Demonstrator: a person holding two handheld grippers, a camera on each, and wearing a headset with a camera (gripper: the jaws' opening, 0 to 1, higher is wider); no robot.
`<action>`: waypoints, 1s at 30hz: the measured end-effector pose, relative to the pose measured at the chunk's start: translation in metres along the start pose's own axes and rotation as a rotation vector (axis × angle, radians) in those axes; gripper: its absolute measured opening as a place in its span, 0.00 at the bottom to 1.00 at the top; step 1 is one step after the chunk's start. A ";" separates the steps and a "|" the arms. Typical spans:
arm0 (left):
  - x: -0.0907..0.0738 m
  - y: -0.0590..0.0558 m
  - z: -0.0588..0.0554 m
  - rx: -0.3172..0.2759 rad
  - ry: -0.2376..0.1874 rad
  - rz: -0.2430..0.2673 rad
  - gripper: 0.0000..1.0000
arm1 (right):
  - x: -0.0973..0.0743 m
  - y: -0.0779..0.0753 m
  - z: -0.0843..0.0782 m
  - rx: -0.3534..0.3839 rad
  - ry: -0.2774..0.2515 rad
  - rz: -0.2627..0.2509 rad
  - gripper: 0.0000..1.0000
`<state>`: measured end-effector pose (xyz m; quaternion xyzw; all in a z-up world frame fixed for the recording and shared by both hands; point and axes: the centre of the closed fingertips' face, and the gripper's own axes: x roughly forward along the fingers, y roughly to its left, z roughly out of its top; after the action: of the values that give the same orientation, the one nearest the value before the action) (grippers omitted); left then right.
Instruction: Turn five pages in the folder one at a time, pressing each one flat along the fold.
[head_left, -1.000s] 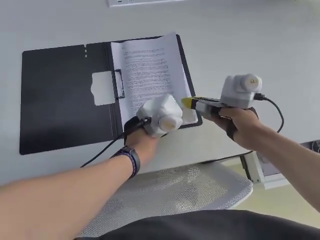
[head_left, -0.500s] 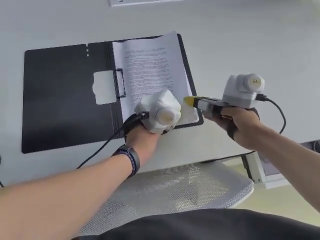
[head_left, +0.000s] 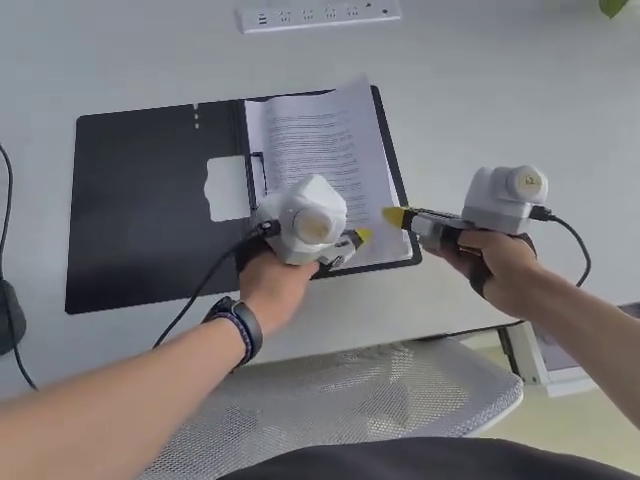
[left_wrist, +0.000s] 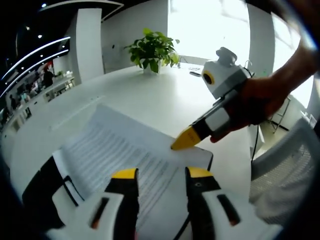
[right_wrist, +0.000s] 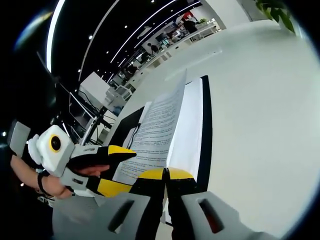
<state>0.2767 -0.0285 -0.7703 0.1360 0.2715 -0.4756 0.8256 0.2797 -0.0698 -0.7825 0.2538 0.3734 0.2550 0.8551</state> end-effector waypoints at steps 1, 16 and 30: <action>-0.003 0.001 0.000 -0.003 0.000 0.001 0.38 | 0.000 0.001 0.000 0.000 0.000 0.002 0.00; -0.055 0.034 0.004 -0.022 -0.034 0.051 0.55 | -0.001 0.006 0.003 -0.002 -0.006 0.013 0.00; -0.129 0.067 0.002 -0.118 -0.107 0.149 0.70 | -0.004 0.014 0.006 -0.013 -0.007 0.030 0.00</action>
<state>0.2832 0.0966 -0.6965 0.0815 0.2438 -0.4029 0.8784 0.2785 -0.0634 -0.7678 0.2545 0.3647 0.2693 0.8542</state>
